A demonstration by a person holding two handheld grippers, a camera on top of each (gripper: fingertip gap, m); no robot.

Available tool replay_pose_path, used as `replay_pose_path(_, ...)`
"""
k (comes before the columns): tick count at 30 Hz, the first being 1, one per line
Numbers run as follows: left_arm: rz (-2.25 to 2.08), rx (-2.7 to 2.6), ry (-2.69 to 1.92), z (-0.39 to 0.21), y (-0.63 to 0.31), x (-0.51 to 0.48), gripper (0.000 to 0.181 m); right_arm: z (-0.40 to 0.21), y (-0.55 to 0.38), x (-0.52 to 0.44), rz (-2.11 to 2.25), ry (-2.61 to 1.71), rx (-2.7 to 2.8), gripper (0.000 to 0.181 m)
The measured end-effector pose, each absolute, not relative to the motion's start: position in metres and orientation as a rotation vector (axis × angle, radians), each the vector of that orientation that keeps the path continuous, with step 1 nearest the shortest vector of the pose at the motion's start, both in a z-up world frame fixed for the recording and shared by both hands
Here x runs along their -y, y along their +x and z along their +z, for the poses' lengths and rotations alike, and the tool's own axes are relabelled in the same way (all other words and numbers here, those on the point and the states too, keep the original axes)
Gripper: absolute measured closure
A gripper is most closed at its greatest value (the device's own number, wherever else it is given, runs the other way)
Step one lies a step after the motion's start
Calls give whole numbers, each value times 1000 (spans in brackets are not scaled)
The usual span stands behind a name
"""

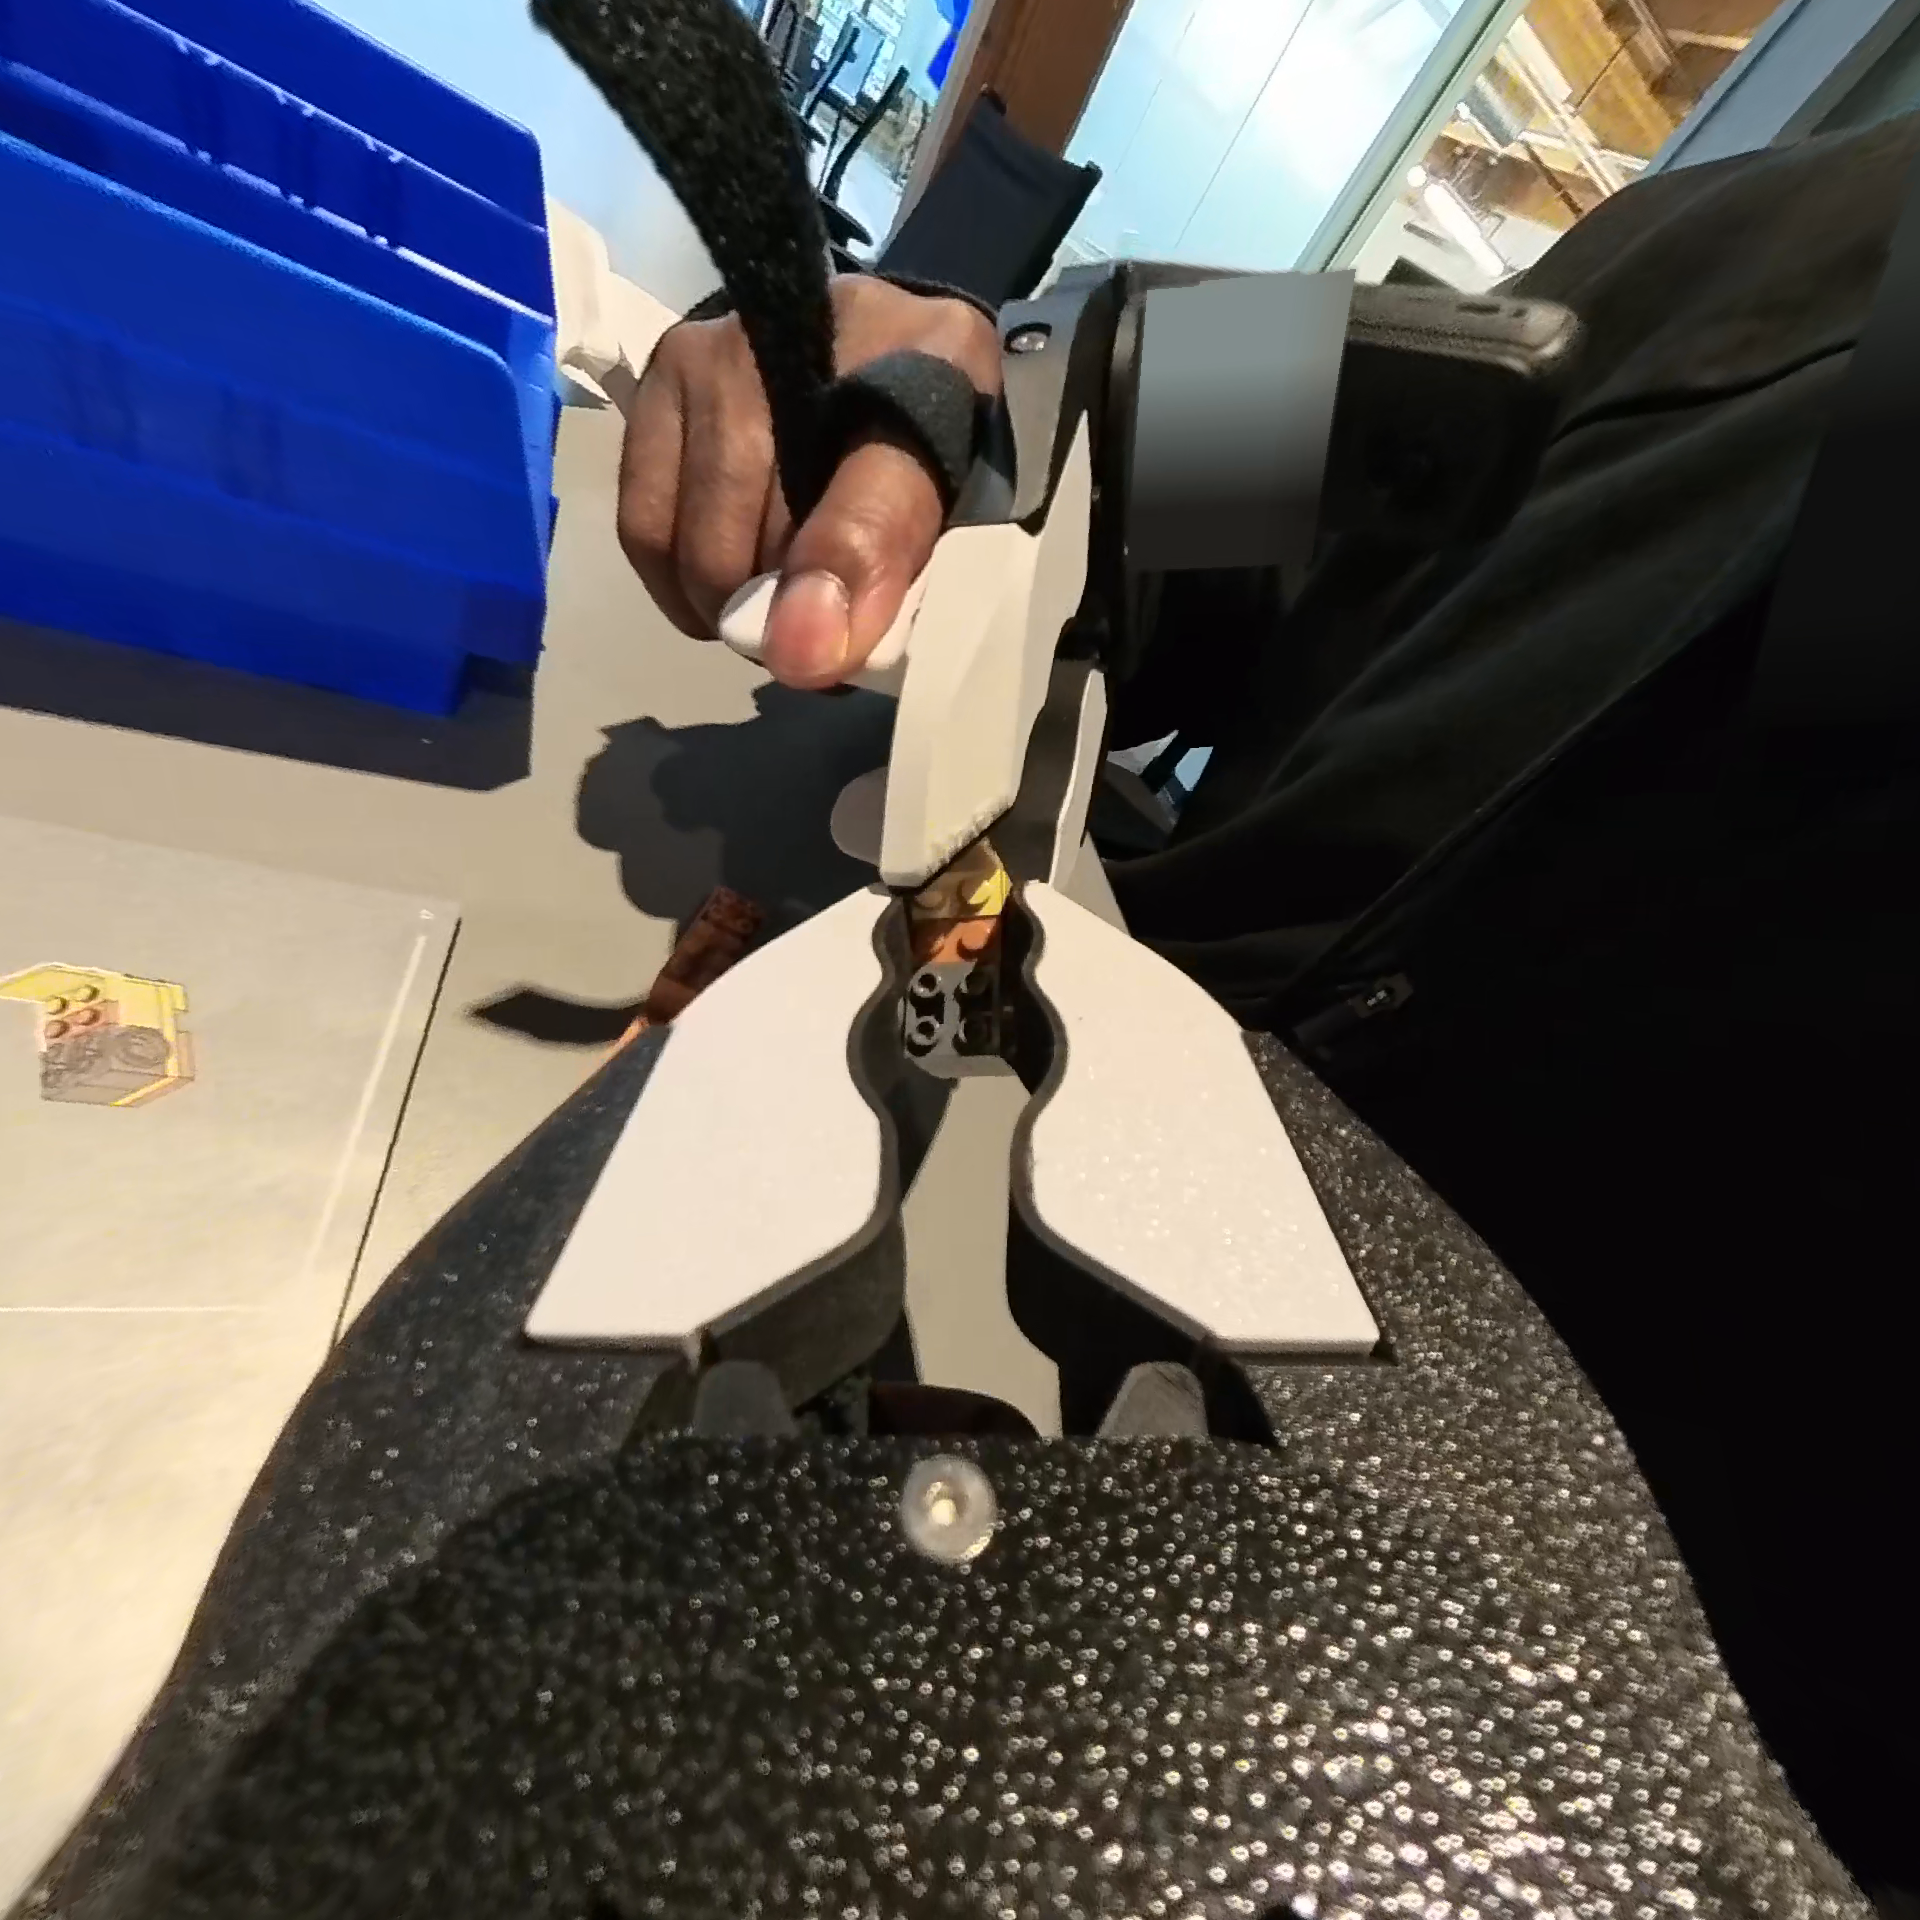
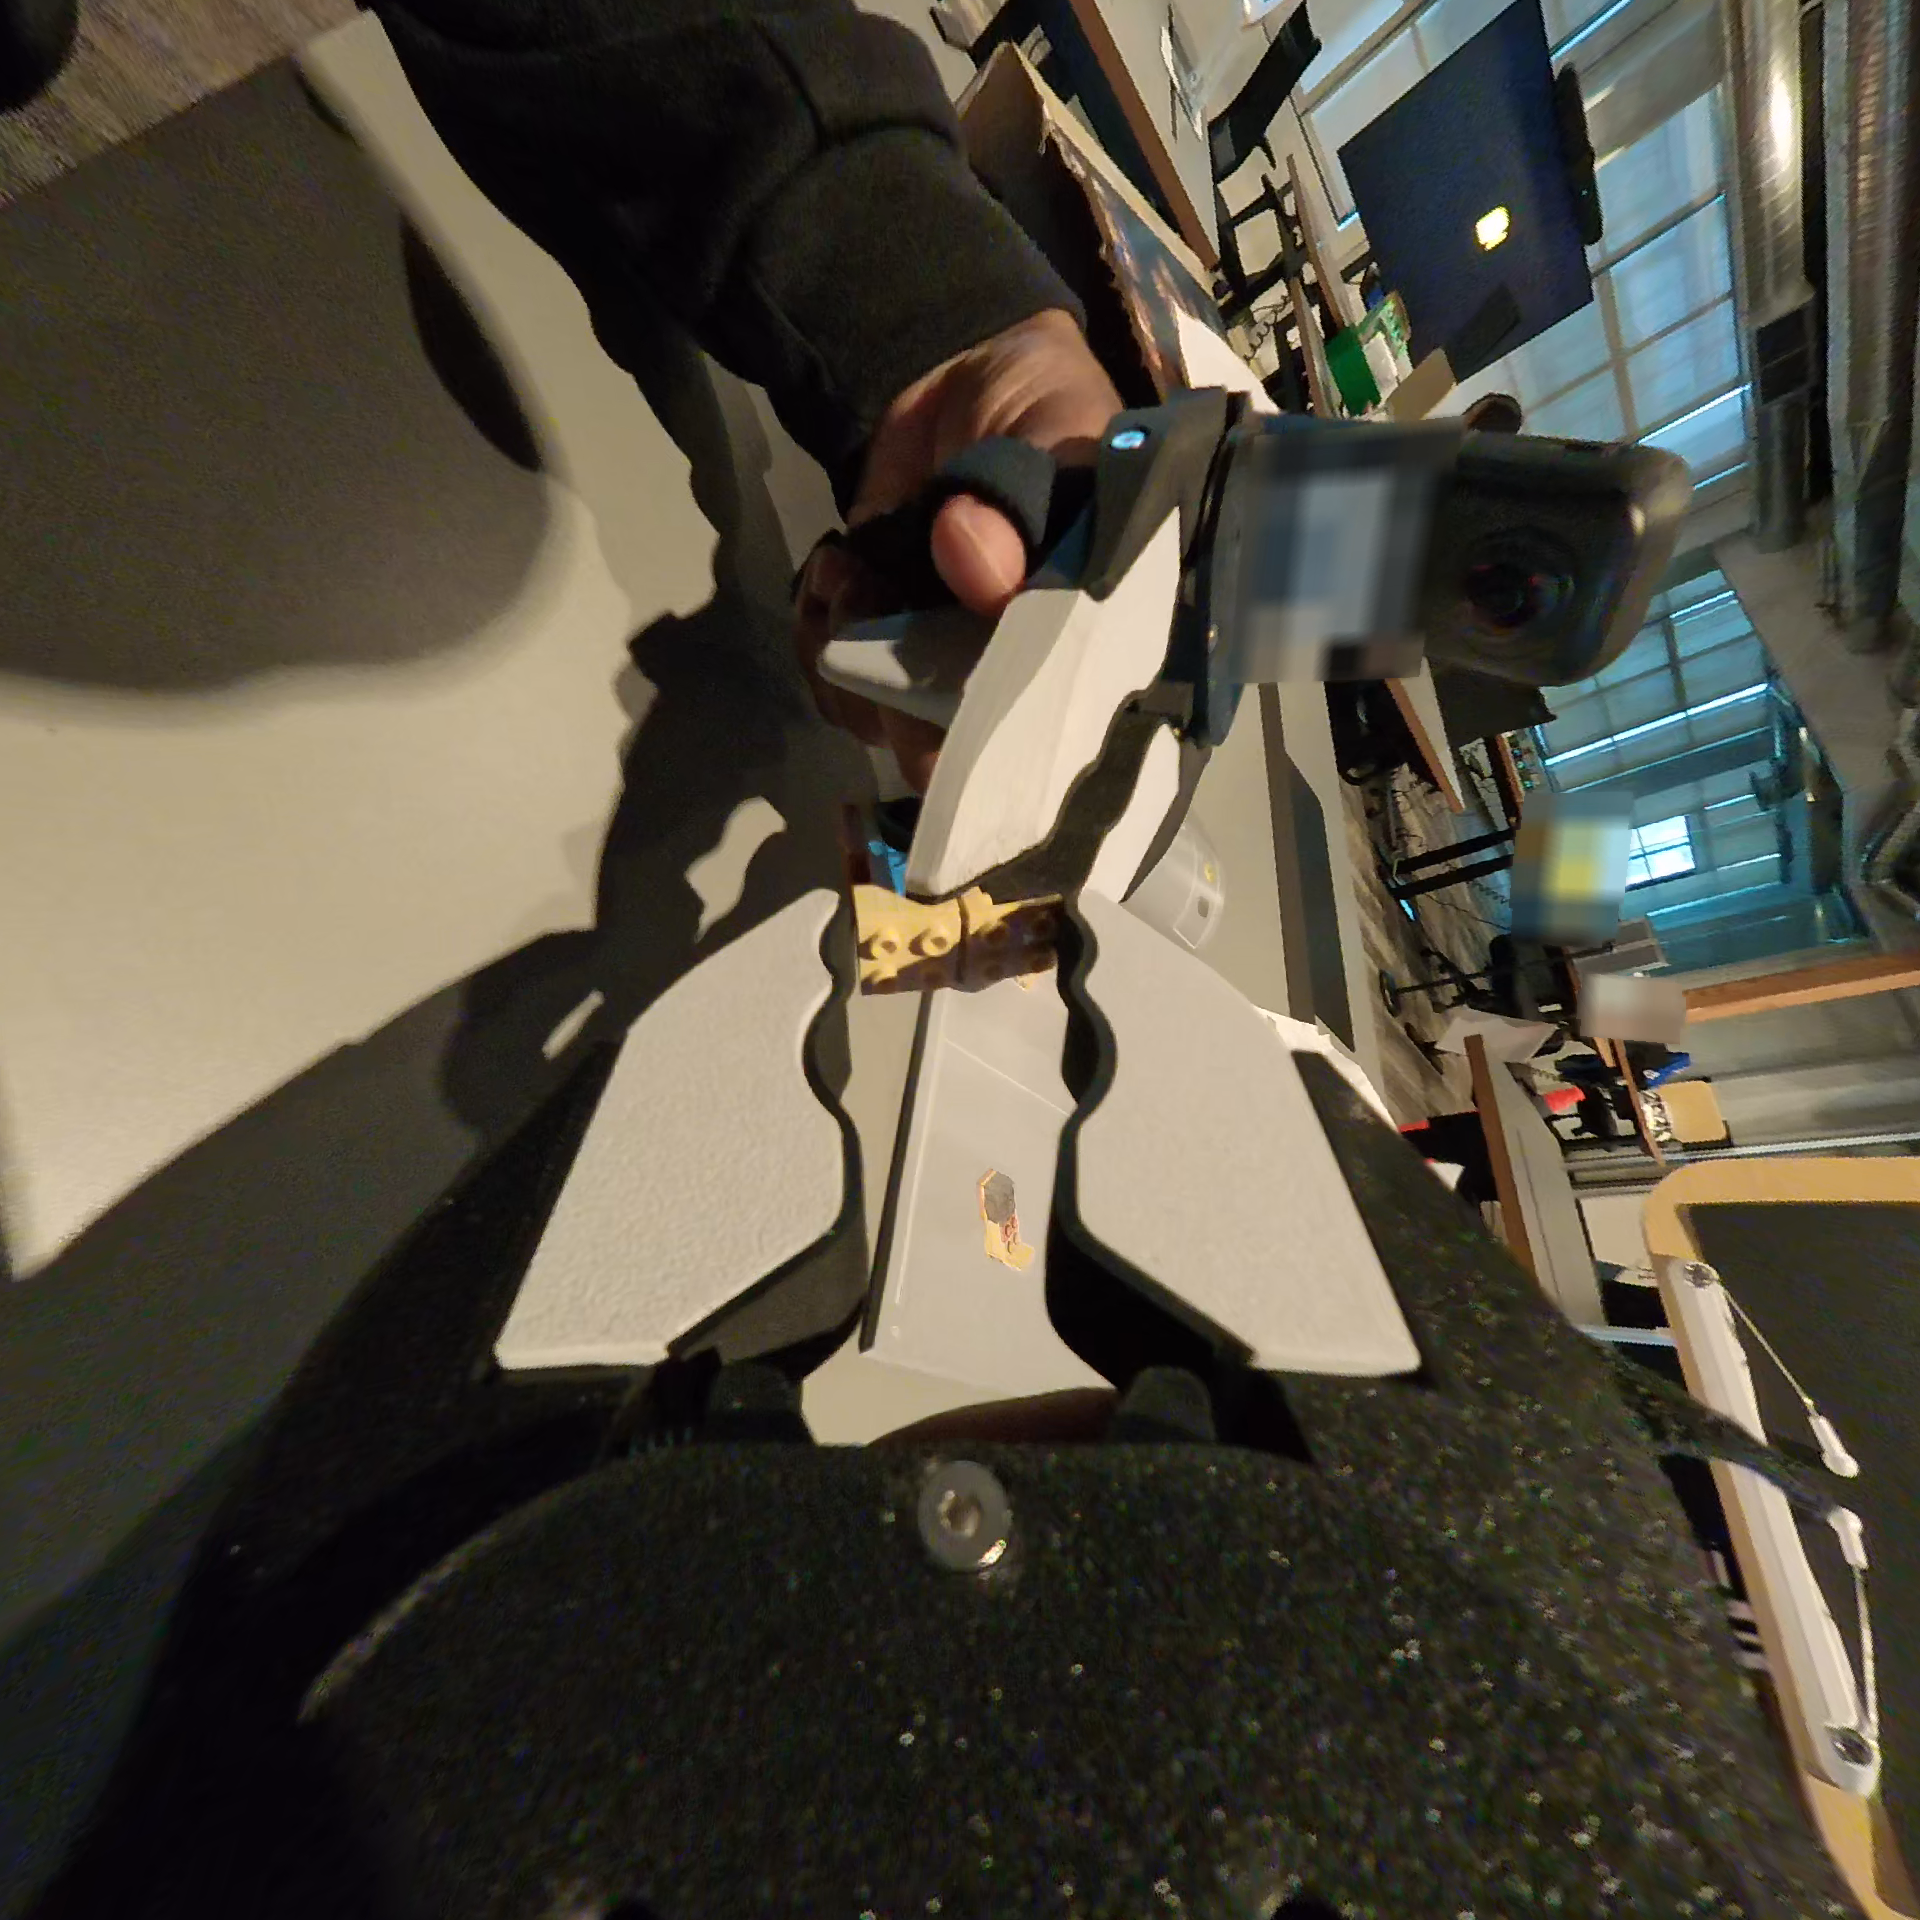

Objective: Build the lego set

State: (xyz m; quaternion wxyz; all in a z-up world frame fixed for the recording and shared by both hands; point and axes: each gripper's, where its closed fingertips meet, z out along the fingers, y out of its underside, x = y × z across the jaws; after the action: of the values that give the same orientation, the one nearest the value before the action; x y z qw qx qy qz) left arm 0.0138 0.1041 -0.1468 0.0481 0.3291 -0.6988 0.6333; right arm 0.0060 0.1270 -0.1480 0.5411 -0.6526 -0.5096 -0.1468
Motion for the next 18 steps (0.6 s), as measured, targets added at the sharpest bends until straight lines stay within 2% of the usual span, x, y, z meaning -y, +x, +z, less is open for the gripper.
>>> replay_pose_path(10,1920,2184,1009,-146,13,-102,163,-146,6,-126,-396,-1512,1209,144)
replay_pose_path(18,1997,2324,933,-134,8,-109,151,-140,8,-126,-371,-1505,1156,144)
